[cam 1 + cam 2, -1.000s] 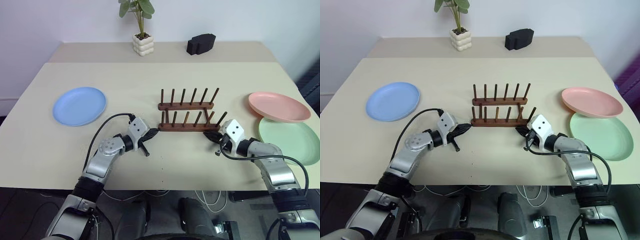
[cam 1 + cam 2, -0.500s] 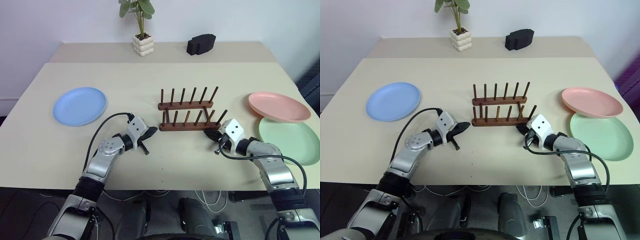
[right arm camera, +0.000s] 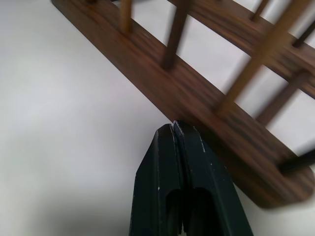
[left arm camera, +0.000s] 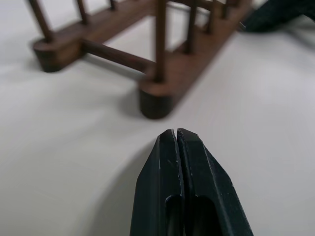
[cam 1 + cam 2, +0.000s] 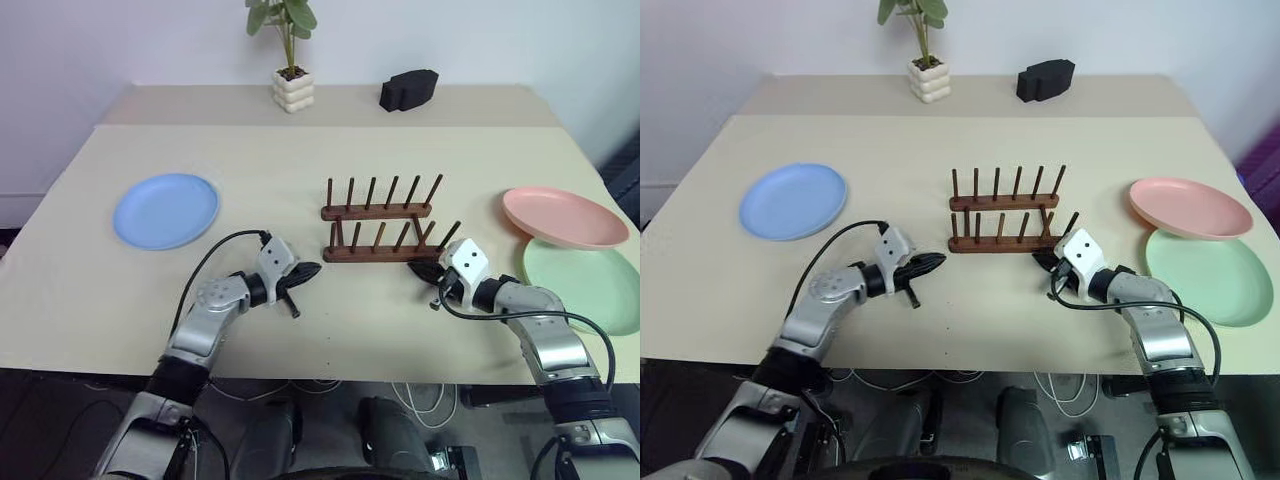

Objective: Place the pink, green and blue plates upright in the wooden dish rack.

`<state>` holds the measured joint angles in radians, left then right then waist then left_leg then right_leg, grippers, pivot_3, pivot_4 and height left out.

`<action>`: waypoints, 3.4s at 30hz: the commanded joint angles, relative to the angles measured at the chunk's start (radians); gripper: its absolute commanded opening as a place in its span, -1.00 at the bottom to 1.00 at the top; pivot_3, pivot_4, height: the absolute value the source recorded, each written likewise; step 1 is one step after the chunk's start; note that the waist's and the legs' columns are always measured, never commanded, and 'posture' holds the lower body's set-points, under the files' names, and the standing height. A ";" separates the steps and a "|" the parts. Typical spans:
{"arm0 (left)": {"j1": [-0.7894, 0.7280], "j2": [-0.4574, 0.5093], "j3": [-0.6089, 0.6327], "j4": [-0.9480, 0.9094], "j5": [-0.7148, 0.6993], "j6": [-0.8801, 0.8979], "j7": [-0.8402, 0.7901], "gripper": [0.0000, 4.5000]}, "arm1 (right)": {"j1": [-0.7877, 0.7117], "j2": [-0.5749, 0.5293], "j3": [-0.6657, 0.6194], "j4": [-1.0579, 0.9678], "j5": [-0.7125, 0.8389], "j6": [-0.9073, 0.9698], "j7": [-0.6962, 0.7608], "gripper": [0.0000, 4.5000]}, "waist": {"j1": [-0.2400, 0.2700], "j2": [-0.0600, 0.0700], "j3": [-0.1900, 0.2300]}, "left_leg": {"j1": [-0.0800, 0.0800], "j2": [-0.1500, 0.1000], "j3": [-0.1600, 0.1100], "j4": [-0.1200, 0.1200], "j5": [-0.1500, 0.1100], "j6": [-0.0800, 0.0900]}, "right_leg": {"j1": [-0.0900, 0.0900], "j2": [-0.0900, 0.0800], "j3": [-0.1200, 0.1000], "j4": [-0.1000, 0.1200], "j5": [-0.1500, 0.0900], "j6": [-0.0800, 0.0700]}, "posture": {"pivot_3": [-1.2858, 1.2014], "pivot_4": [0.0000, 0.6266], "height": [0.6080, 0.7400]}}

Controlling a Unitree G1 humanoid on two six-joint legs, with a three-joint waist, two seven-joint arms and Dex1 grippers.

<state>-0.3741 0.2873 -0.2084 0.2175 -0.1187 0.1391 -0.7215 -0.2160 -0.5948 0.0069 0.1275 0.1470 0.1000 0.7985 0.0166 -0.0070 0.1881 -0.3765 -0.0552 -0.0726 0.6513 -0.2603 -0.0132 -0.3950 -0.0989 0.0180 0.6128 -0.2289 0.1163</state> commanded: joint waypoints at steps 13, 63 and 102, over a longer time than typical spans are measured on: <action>0.018 0.011 0.030 0.096 0.029 -0.032 0.042 -0.98 | 0.029 -0.022 -0.035 -0.064 0.039 0.008 0.024 -1.00 | -0.005 0.000 0.000 | 0.001 0.000 -0.001 -0.002 0.000 0.000 | 0.000 0.000 0.000 0.000 -0.001 0.001 | 0.03 -0.52 0.85; 0.291 0.421 0.202 -0.593 -0.351 0.225 -0.267 -1.00 | -0.510 -0.334 -0.025 0.612 -0.132 0.156 0.108 -0.38 | -0.033 -0.002 0.003 | -0.020 0.000 0.009 -0.010 0.000 0.000 | -0.030 -0.004 0.002 0.002 0.000 -0.004 | 0.03 -0.52 0.85; 0.175 0.283 0.240 -0.526 -0.309 0.217 -0.071 -1.00 | -0.366 0.030 -0.484 -0.486 1.257 0.702 -0.560 -0.99 | -0.027 -0.002 0.003 | -0.021 0.002 0.007 -0.002 0.000 0.000 | -0.028 -0.003 0.003 0.003 0.006 0.000 | 0.03 -0.52 0.85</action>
<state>-0.1986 0.5753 0.0218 -0.2772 -0.4241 0.3645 -0.7965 -0.5718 -0.5776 -0.4392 -0.3103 1.3126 0.8071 0.3031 -0.0105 -0.0090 0.1912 -0.3974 -0.0537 -0.0650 0.6489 -0.2602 -0.0131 -0.4229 -0.1016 0.0214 0.6161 -0.2224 0.1163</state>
